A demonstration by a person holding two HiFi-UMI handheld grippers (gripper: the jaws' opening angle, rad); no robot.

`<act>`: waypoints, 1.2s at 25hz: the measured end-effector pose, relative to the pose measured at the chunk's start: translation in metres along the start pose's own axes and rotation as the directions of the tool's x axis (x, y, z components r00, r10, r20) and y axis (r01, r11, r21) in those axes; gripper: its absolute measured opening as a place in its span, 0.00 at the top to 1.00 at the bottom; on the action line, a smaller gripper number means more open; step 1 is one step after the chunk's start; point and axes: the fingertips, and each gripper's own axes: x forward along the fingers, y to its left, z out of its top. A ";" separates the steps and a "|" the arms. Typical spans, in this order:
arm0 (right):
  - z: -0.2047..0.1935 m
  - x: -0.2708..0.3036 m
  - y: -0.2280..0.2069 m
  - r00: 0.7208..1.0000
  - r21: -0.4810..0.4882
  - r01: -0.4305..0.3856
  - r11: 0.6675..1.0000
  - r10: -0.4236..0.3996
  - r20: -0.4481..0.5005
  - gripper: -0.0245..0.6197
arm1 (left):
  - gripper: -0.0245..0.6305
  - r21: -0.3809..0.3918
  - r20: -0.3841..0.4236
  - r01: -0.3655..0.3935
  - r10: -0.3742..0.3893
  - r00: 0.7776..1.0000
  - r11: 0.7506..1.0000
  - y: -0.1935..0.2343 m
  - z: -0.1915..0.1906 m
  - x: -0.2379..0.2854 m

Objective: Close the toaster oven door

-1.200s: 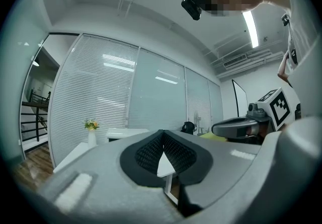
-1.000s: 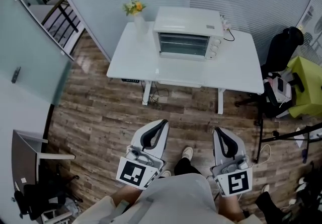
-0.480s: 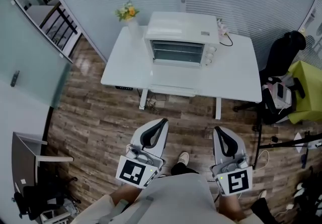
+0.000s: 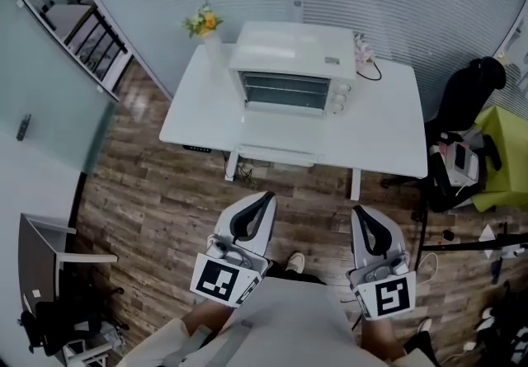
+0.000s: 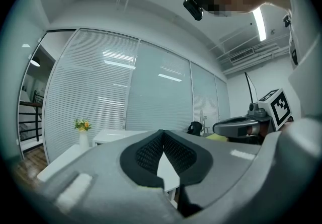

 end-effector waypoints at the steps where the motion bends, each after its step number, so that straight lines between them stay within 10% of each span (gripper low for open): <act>1: -0.001 0.001 -0.002 1.000 0.002 -0.002 1.000 0.002 0.000 0.96 | 0.96 0.001 -0.002 -0.001 0.001 1.000 1.000 0.000 0.000 0.002; 30: -0.004 0.114 -0.052 1.000 0.000 -0.023 1.000 0.023 -0.004 0.96 | 0.96 -0.014 0.017 -0.015 0.015 1.000 1.000 0.078 0.000 0.092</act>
